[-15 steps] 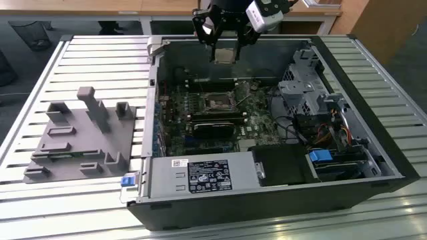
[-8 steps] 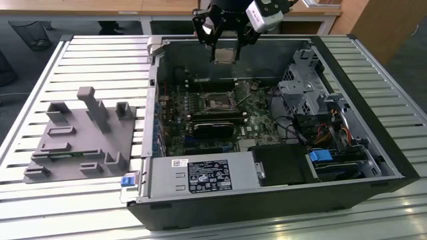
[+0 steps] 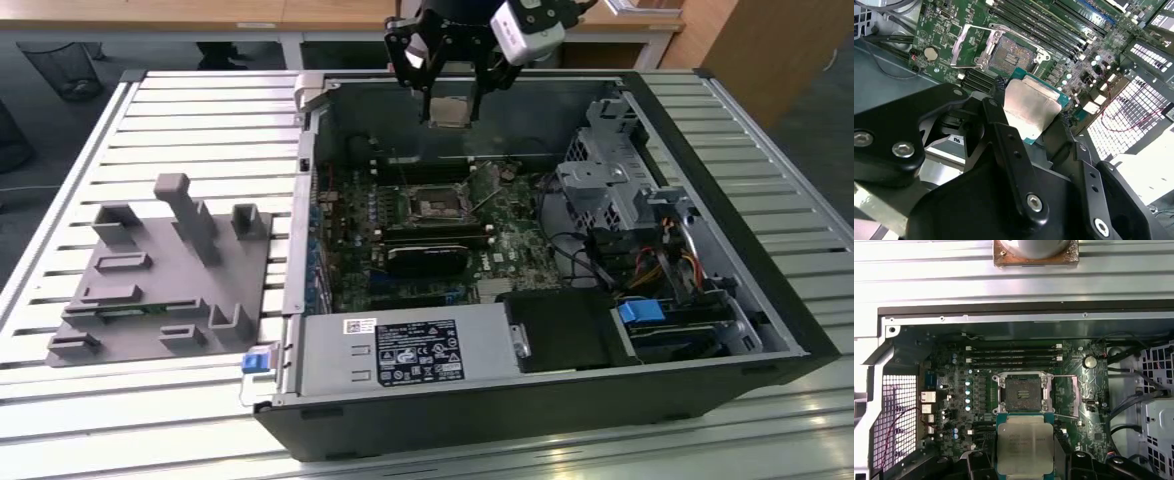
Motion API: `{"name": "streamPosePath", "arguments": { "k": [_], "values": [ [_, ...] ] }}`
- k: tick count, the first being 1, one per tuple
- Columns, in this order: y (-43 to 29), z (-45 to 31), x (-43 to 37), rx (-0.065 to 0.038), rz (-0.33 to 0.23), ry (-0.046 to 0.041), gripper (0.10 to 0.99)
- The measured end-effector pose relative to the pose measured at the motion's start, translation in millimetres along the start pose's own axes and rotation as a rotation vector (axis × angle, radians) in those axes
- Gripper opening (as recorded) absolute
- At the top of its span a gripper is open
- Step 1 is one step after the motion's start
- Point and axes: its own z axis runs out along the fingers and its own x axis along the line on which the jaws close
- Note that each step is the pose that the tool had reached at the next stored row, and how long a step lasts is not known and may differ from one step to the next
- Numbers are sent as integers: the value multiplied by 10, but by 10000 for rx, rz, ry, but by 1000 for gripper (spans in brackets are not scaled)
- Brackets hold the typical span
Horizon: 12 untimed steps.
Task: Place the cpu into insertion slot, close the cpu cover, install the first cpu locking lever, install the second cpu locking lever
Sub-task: 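Place the cpu into insertion slot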
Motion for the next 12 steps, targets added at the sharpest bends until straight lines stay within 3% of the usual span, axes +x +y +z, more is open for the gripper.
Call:
{"name": "streamPosePath", "arguments": {
  "k": [12],
  "values": [
    [0,1,0,-8,398,-36,541]
  ]
}}
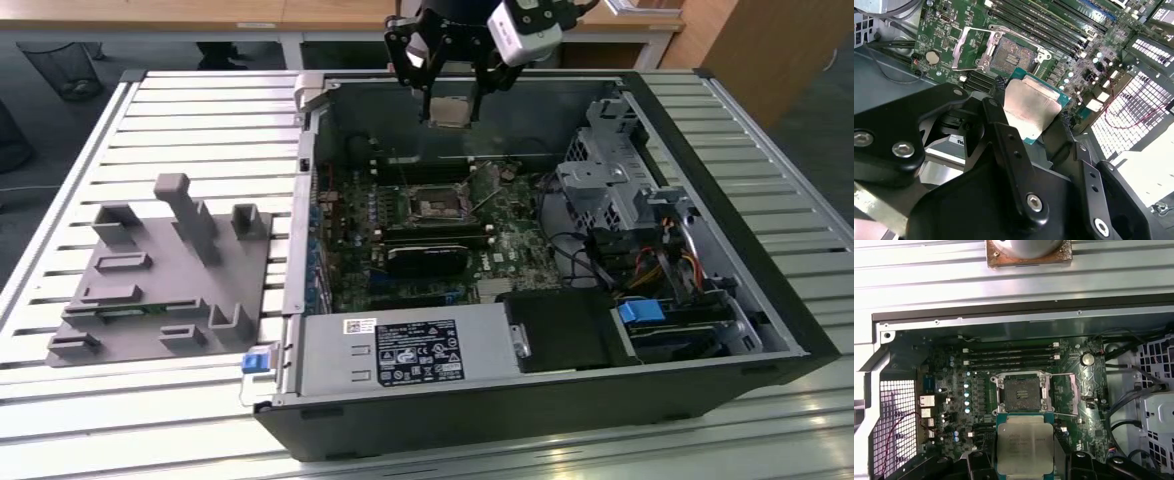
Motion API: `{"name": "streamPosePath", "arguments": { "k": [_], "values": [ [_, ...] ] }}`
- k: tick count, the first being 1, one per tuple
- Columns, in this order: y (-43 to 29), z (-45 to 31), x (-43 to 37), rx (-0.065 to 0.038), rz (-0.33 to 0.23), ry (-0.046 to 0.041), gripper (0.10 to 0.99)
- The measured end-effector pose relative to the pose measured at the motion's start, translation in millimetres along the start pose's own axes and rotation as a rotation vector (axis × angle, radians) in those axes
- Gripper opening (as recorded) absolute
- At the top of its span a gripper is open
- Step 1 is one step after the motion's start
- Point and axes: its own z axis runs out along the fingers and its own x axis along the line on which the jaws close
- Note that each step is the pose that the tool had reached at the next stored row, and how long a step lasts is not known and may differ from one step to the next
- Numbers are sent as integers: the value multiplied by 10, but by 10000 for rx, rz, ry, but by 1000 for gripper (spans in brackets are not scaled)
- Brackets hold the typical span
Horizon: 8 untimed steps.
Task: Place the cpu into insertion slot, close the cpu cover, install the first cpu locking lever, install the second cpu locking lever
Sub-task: 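Place the cpu into insertion slot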
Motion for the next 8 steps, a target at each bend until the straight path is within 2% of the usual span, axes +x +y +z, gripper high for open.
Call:
{"name": "streamPosePath", "arguments": {
  "k": [8],
  "values": [
    [0,0,0,-4,221,-20,541]
  ]
}}
